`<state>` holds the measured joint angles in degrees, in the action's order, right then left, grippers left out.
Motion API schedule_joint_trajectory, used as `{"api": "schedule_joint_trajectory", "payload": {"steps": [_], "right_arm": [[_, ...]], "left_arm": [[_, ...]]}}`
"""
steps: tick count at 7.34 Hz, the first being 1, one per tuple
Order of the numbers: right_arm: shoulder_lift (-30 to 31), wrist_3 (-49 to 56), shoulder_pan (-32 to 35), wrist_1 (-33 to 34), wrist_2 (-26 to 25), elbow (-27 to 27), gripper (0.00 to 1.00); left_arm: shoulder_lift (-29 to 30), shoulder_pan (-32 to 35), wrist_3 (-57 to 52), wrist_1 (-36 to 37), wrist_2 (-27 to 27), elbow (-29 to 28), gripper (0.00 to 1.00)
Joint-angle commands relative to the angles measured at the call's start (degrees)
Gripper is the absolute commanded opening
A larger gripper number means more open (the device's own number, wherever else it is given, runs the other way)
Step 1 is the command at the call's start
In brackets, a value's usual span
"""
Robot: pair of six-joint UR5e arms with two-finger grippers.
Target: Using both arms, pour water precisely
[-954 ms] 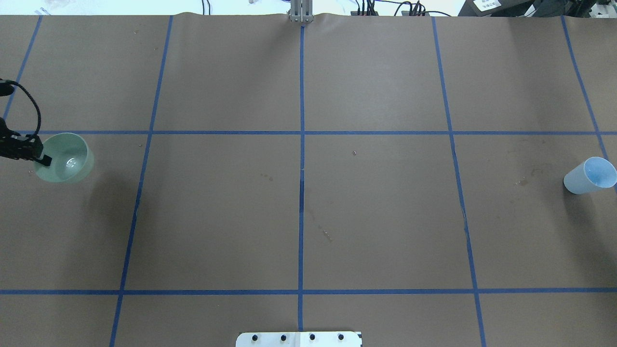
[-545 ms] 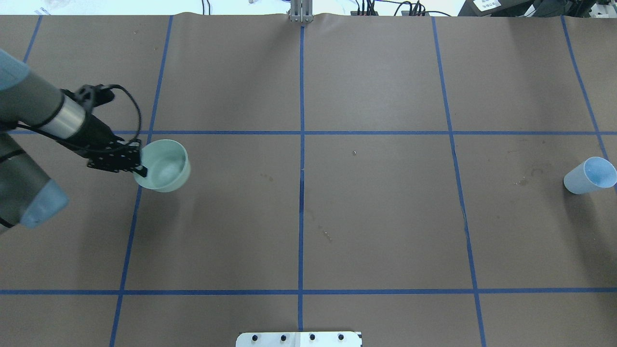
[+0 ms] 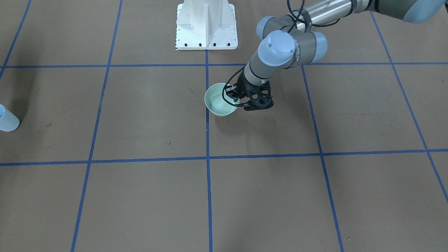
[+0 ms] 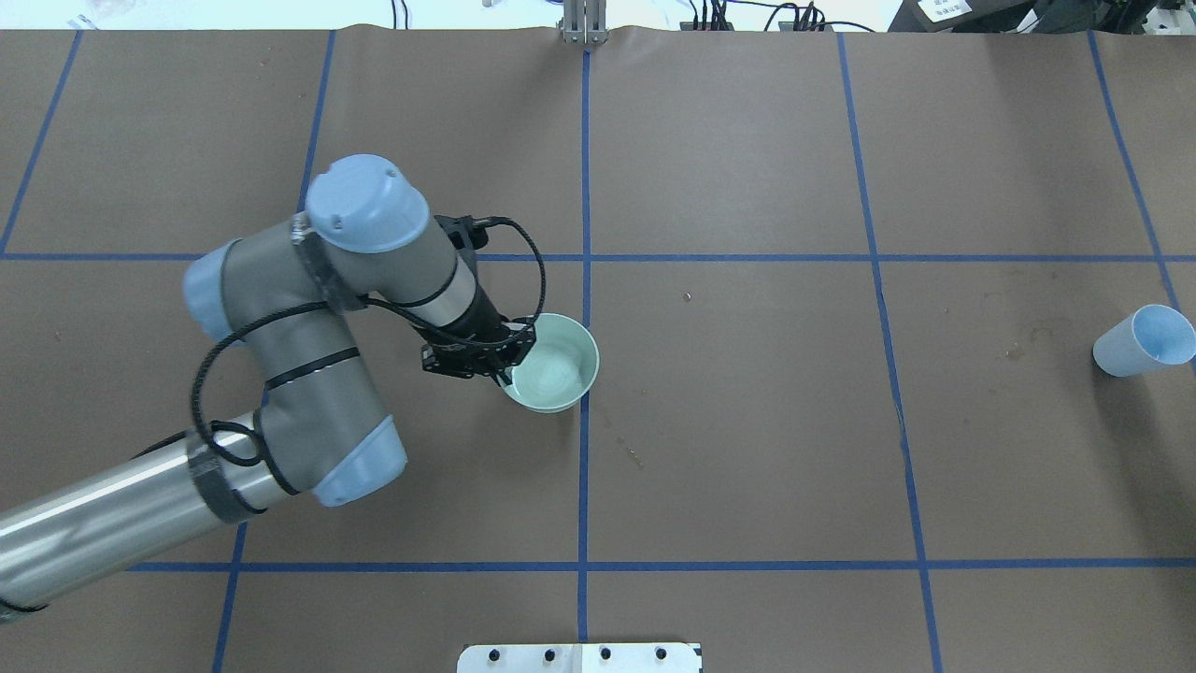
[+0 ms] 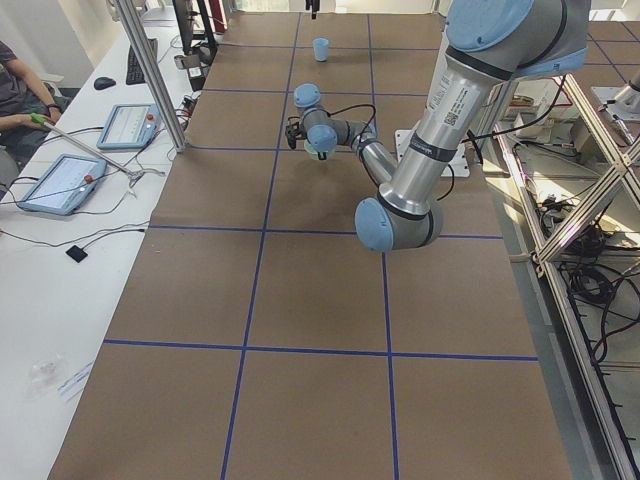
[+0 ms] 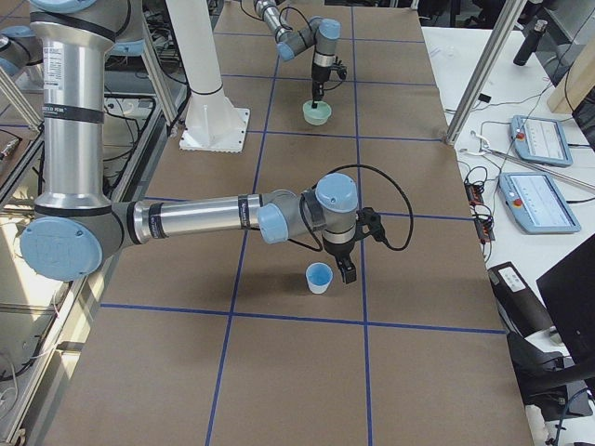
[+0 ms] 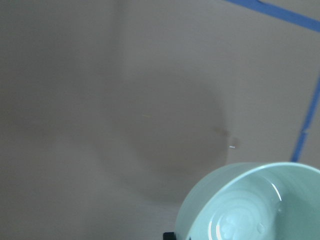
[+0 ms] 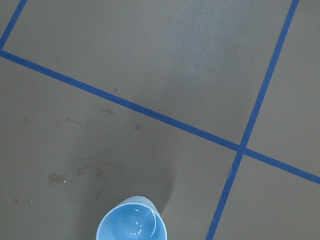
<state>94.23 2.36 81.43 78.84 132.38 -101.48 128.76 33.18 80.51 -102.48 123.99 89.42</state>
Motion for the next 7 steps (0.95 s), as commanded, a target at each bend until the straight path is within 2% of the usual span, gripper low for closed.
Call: {"api": "schedule_joint_trajectory", "payload": {"steps": [1, 7], "right_arm": [[0.07, -0.08, 0.31, 0.00, -0.01, -0.03, 1.00], [0.07, -0.08, 0.75, 0.00, 0.08, -0.03, 1.00]], "left_arm": [[5.62, -1.71, 0.26, 0.44, -2.26, -6.10, 0.00], [6.42, -1.63, 0.00, -1.31, -2.35, -9.17, 0.00]]}}
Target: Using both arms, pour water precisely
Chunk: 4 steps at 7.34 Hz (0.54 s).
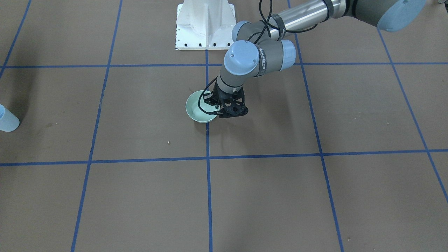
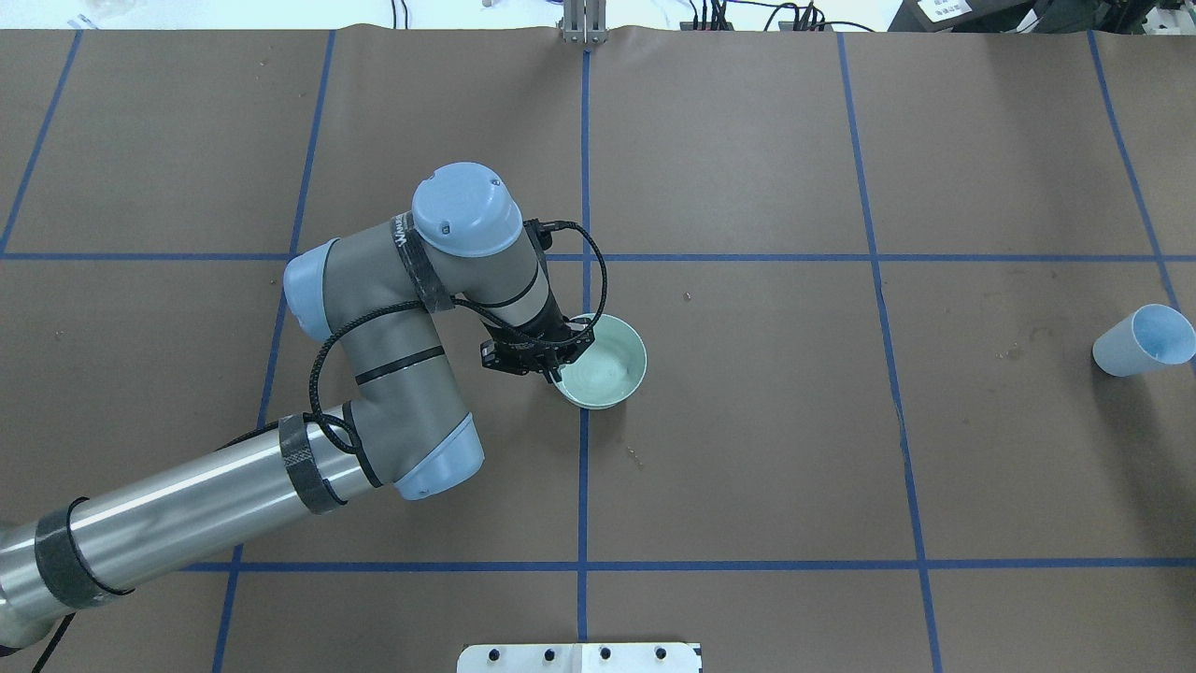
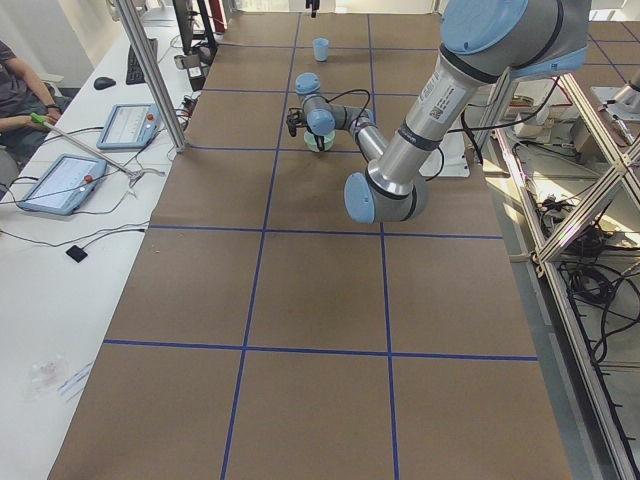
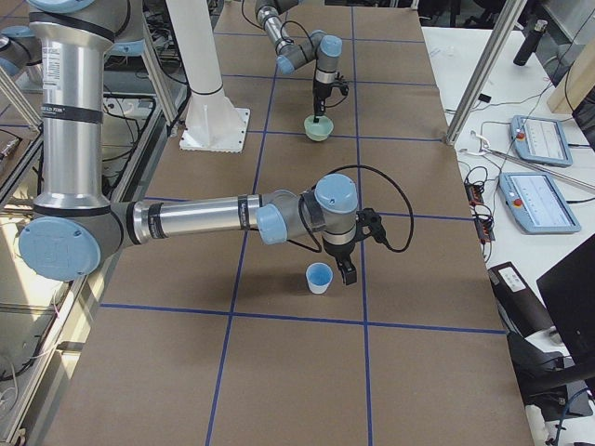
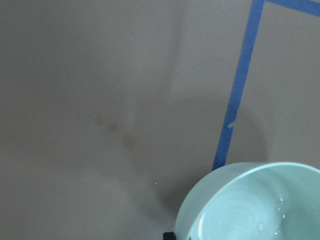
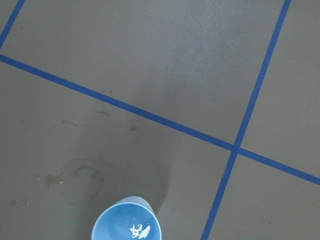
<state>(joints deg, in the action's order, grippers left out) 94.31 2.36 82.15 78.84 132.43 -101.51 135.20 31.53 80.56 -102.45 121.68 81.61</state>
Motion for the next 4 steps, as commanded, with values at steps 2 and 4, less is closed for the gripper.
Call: {"api": "schedule_joint_trajectory", "payload": {"steps": [2, 4], "right_arm": [[0.00, -0.07, 0.12, 0.00, 0.02, -0.09, 1.00], [0.00, 0.01, 0.12, 0.00, 0.02, 0.00, 1.00]], "left_arm": [[0.07, 0.02, -0.14, -2.40, -0.04, -2.07, 0.11], [0.07, 0.37, -0.58, -2.93, -0.12, -1.81, 1.00]]}}
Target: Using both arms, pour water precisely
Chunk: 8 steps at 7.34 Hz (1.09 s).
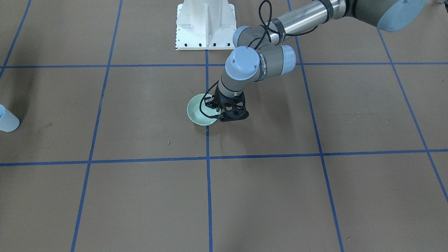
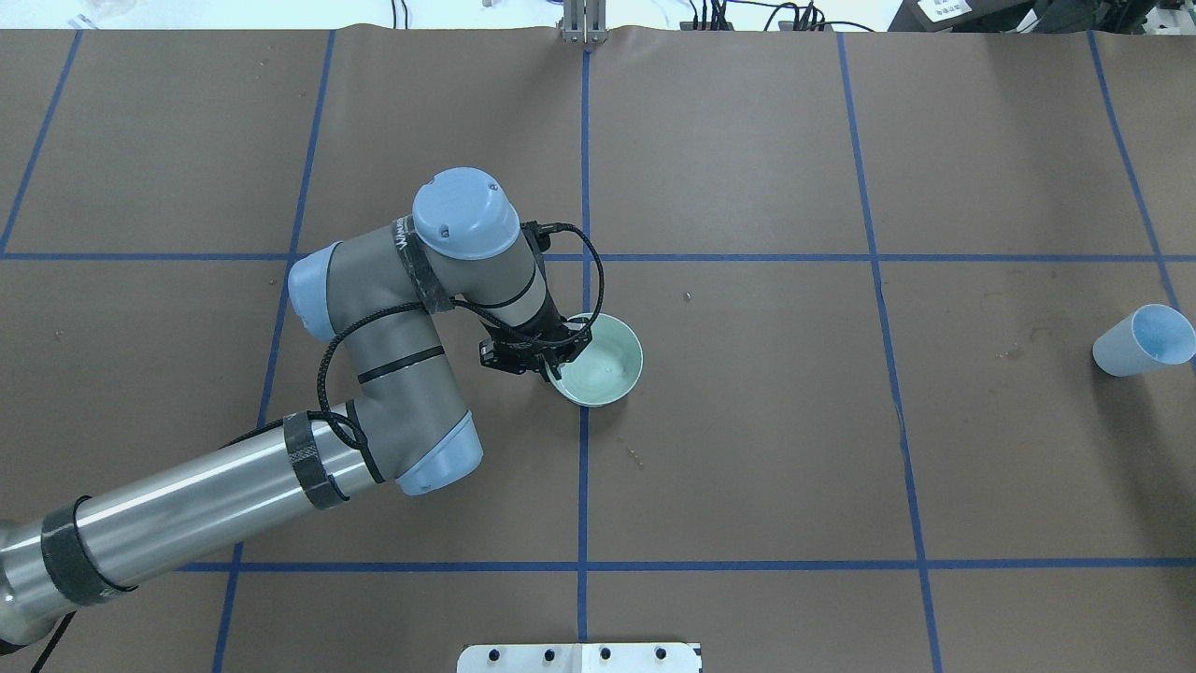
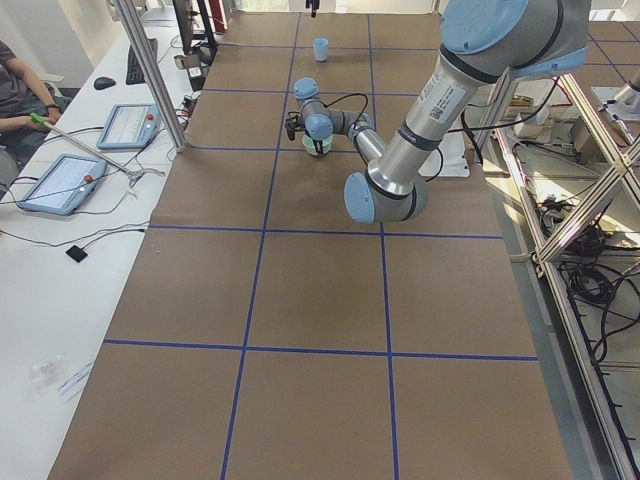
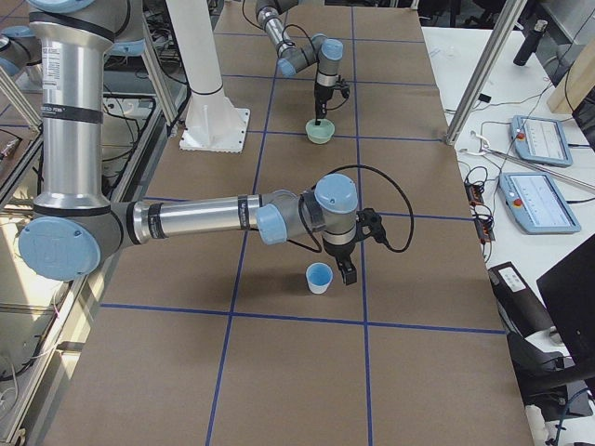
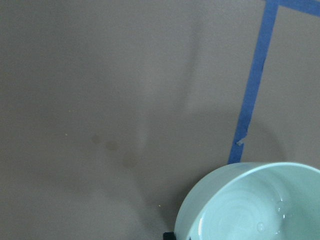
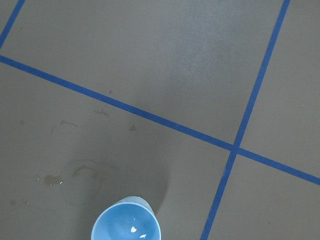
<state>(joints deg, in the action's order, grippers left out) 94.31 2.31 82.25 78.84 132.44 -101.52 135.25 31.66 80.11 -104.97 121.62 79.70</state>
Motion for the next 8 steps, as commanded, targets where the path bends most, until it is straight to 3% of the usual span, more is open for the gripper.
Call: {"api": "schedule_joint_trajectory", "payload": {"steps": [1, 4, 5, 6, 8], "right_arm": [[0.00, 0.06, 0.11, 0.00, 0.01, 0.01, 1.00], [3.51, -0.11, 0.63, -0.53, 0.27, -1.91, 1.00], [6.30, 0.06, 0.55, -1.66, 0.36, -3.40, 1.00], [10.42, -0.03, 0.55, -11.24, 1.06, -3.25, 1.00], [15.98, -5.60, 0.46, -34.17, 1.41, 2.52, 1.00]], "left_arm": [[-0.08, 0.77, -0.22, -0.41, -0.06, 0.45, 1.00], [-2.88, 3.58, 0.66, 4.21, 0.46, 13.86, 1.00], [-2.89, 4.28, 0.66, 6.60, 0.46, 15.64, 1.00], [-3.76, 4.46, 0.66, 6.71, 0.46, 16.01, 1.00], [-4.29, 5.16, 0.74, 6.79, 0.46, 16.71, 1.00]]}}
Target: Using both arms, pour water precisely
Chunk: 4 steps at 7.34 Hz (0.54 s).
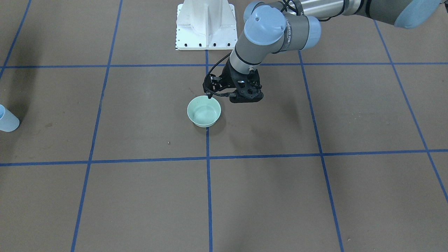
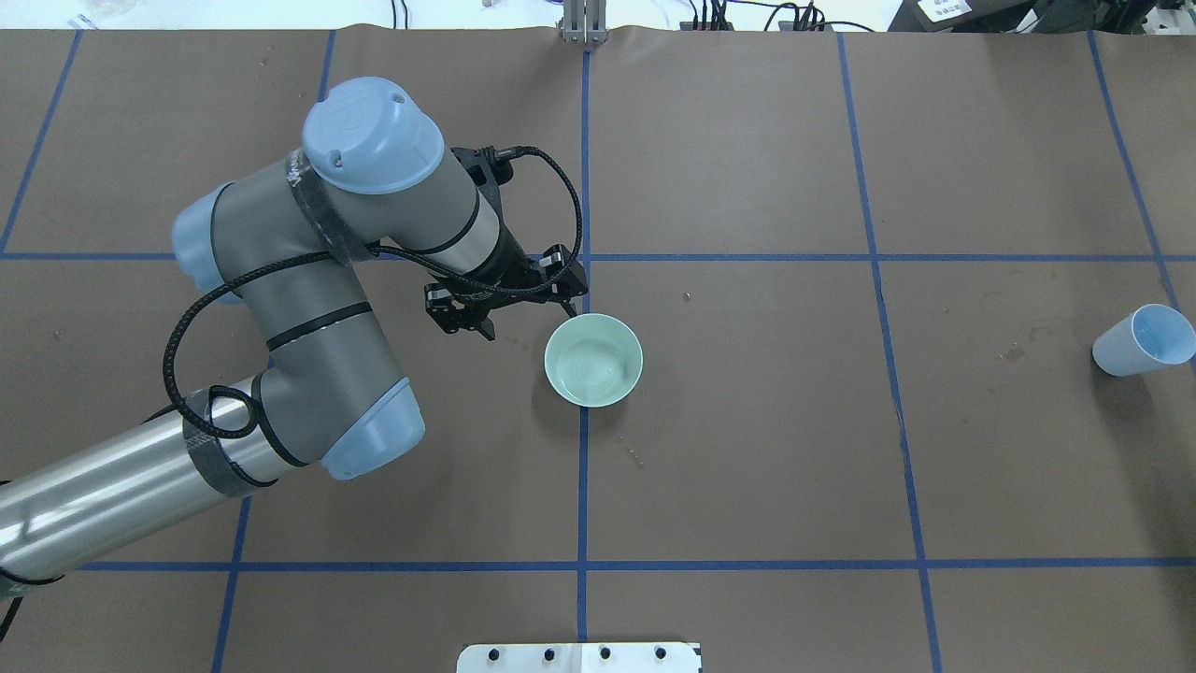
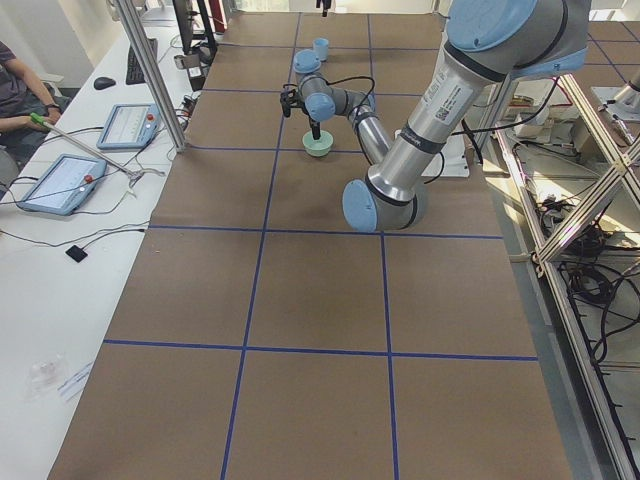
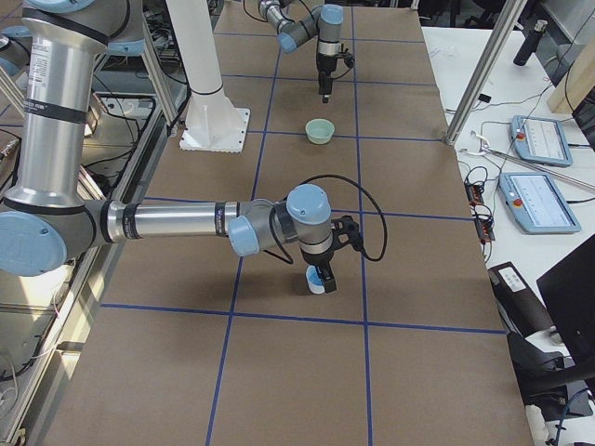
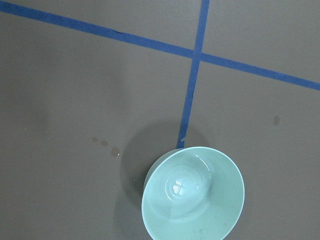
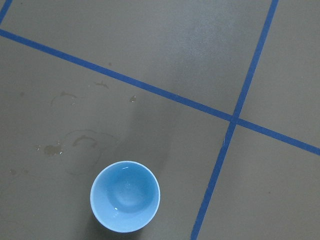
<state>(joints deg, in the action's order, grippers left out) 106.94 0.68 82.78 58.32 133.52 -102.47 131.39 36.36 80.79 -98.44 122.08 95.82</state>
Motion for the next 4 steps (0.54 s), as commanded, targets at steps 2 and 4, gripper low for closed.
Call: {"api": "schedule_joint_trajectory", "payload": {"steps": [2, 4], "right_arm": [[3.98, -10.94, -0.86, -35.96, 1.30, 15.56, 1.00], [3.72, -21.02, -4.19, -47.21, 1.30, 19.32, 1.00]], "left_arm": [[-1.48, 1.78, 0.07, 0.26, -0.09, 0.77, 1.00], [-1.49, 2.23, 0.07, 0.35, -0.09, 0.77, 1.00]]}}
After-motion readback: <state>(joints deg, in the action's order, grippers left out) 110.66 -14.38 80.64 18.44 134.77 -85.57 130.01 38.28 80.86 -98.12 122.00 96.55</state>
